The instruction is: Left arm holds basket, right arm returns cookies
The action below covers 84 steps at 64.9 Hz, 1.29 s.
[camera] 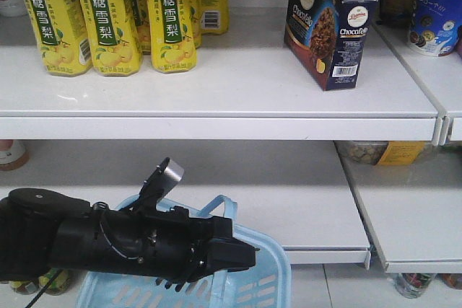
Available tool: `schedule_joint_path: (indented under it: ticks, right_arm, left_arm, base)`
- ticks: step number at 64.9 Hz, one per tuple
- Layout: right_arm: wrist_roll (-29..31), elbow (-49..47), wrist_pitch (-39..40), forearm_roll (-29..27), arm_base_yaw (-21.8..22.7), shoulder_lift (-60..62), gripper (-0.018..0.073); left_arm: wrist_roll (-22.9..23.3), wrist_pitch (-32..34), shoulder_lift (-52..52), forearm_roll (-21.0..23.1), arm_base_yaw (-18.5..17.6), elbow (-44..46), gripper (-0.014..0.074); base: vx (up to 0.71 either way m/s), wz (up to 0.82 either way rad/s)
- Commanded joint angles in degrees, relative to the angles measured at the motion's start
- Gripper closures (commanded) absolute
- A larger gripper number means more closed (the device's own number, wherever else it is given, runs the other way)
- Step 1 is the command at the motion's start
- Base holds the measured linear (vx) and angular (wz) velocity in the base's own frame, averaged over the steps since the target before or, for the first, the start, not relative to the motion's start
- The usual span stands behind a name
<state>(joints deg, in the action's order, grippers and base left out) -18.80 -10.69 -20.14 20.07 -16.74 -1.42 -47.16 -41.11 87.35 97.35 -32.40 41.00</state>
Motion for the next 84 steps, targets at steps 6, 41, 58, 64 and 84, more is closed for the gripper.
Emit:
schedule_joint_path:
  ticks: [6, 41, 58, 64, 84]
  right_arm:
    - [-0.1, -1.4, 4.1, 1.0, 0.1, -1.3, 0.0567]
    - [-0.1, -1.4, 4.2, 1.0, 0.1, -1.3, 0.0567]
    - [-0.1, -1.4, 4.2, 1.0, 0.1, -1.3, 0.0567]
    - [-0.1, -1.4, 4.2, 1.0, 0.1, -1.3, 0.0567]
    - [-0.1, -1.4, 3.8, 1.0, 0.1, -1.3, 0.0567]
  left_arm:
    - [-1.1, -1.2, -2.2, 4.4, -1.5, 1.3, 0.0603]
    - [-3.2, 23.2, -32.6, 3.8, -5.7, -19.3, 0.0603]
    - [-4.1, 30.3, -41.4, -11.8, -4.4, -22.4, 0.0603]
    - [-2.2, 34.3, -44.6, -17.3, -4.4, -22.9, 0.0603]
    - [19.9, 44.8, -61.3, -43.9, -4.4, -32.4, 0.0603]
  base:
    - [0.00, 0.00]
    - [0.00, 0.00]
    - [0.00, 0.00]
    - [0.00, 0.00]
    - [0.00, 0.00]
